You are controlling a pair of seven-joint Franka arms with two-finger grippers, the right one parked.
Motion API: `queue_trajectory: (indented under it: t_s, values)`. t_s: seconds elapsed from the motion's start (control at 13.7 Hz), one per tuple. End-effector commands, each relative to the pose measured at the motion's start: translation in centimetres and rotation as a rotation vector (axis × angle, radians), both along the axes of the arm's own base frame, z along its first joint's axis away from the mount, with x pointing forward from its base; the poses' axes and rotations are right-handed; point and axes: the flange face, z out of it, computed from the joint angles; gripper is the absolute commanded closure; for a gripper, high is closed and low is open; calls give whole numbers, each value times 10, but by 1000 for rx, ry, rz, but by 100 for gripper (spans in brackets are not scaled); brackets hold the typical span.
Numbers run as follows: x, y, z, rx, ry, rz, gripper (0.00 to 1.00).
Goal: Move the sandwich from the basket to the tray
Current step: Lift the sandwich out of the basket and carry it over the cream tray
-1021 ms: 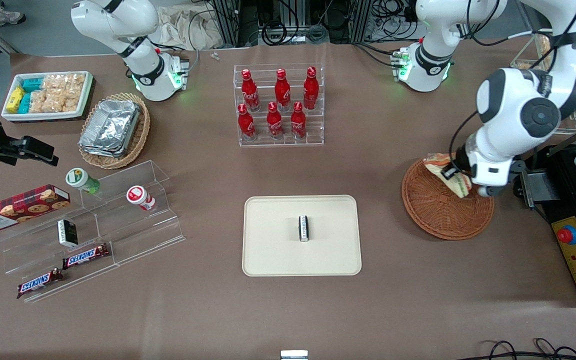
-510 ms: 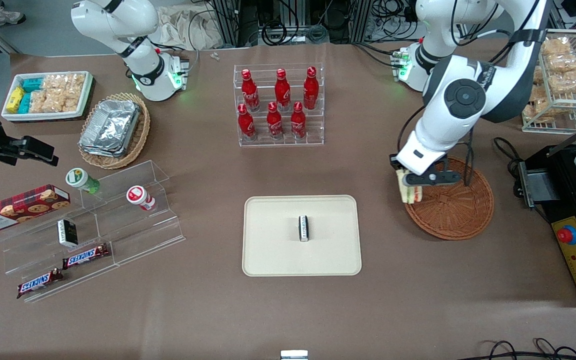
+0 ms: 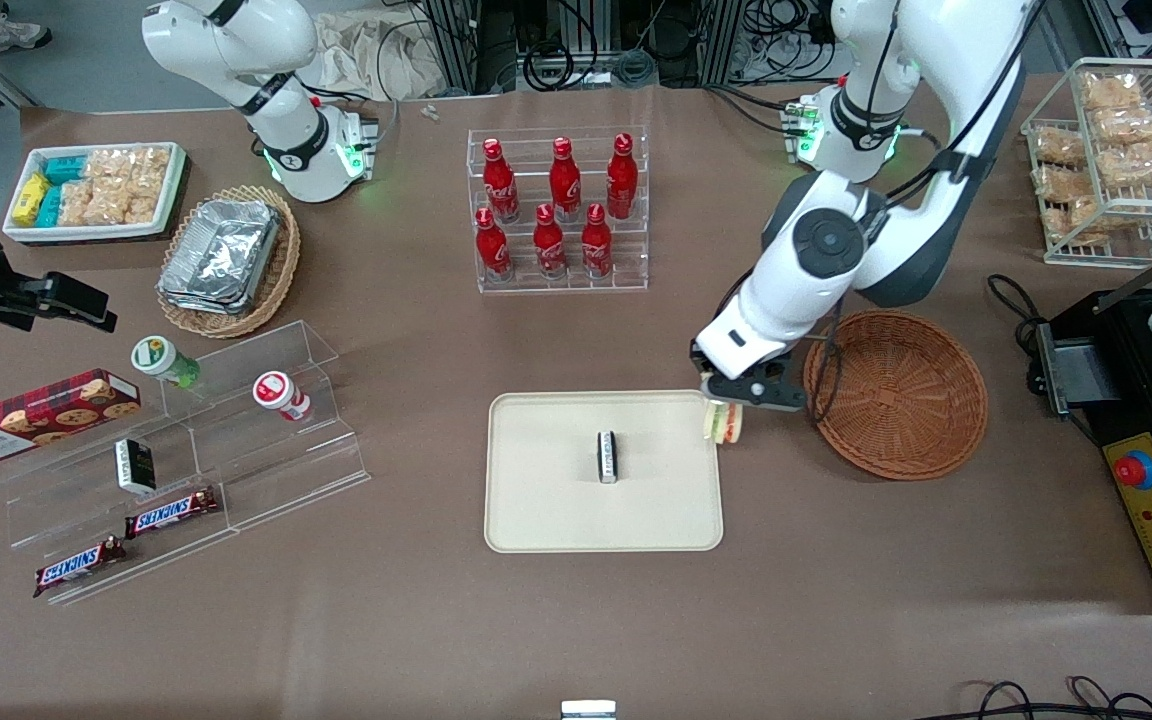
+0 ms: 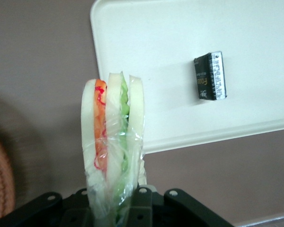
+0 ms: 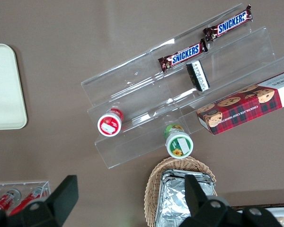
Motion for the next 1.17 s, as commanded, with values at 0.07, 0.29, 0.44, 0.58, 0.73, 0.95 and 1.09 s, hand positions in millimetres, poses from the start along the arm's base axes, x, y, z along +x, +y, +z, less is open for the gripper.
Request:
queue_trajectory:
  t_s: [0.07,0.29,0.44,0.58,0.73,0.95,1.09]
  values:
    - [28,-29,-51,60,-11,23,100]
    - [41,-34,-86,103,-24,36,100]
    - [45,-34,-104,98,-1,37,100]
    - [45,-35,-115,88,5,34,100]
    - [43,-42,-129,72,-14,13,79]
    - [42,-41,-140,68,2,32,0]
    - [43,-40,-138,67,0,36,0]
